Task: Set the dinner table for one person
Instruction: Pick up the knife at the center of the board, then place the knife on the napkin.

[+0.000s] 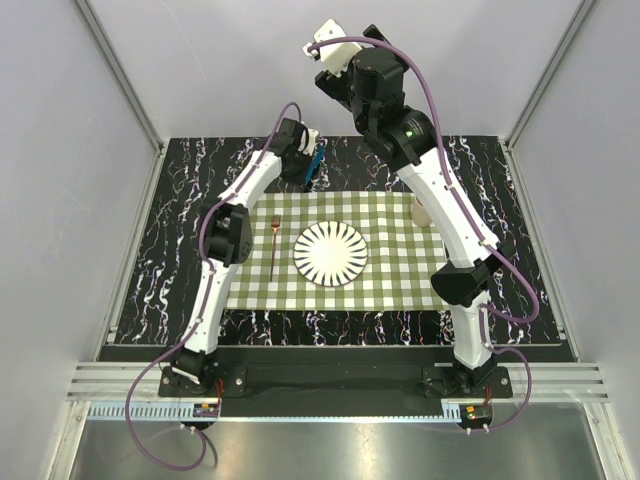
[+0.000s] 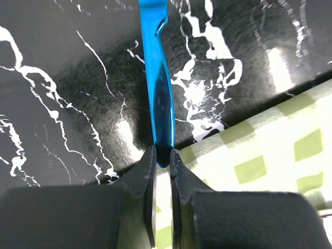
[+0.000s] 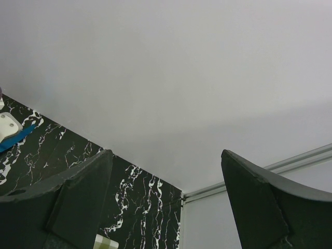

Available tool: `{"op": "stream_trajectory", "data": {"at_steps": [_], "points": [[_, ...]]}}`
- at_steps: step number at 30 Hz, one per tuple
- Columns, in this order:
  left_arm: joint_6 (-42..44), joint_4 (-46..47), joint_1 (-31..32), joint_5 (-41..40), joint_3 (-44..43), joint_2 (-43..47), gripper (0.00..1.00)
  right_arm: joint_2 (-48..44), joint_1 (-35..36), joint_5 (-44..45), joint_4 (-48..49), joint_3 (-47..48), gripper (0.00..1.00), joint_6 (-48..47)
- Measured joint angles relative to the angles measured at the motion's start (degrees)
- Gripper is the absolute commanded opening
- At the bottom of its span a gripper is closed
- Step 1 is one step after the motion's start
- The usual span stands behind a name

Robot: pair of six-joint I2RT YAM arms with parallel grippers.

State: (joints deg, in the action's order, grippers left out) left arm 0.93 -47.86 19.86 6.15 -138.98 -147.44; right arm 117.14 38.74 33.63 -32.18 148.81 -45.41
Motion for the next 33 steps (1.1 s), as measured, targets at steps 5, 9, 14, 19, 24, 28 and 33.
{"op": "stream_trajectory", "data": {"at_steps": [5, 9, 14, 19, 24, 28, 33], "points": [[-0.02, 1.11, 0.17, 0.00, 0.00, 0.85, 0.00, 0.00, 0.00, 0.00, 0.00, 0.00, 0.92, 0.00], [-0.13, 1.36, 0.26, 0.02, 0.37, 1.16, 0.00, 0.00, 0.00, 0.00, -0.02, 0.02, 0.92, 0.00], [-0.15, 1.40, 0.39, 0.76, 3.65, 2.73, 0.00, 0.00, 0.02, 0.00, 0.00, 0.02, 0.92, 0.00], [-0.17, 1.16, 0.63, 2.21, 6.08, 4.17, 0.00, 0.00, 0.02, -0.02, 0.04, -0.11, 0.92, 0.11], [-0.83, 0.66, 0.94, 3.17, 7.67, 4.74, 0.00, -0.55, 0.04, -0.11, 0.50, -3.30, 0.92, 0.42], [-1.86, 0.52, 1.38, 4.02, 8.90, 5.25, 0.00, -0.79, 0.04, -0.31, 0.59, -7.06, 0.92, 0.66], [-2.93, -0.17, 2.54, 4.81, 10.19, 6.19, 0.00, -0.83, 0.04, -1.18, 0.37, -9.94, 0.92, 0.83]]}}
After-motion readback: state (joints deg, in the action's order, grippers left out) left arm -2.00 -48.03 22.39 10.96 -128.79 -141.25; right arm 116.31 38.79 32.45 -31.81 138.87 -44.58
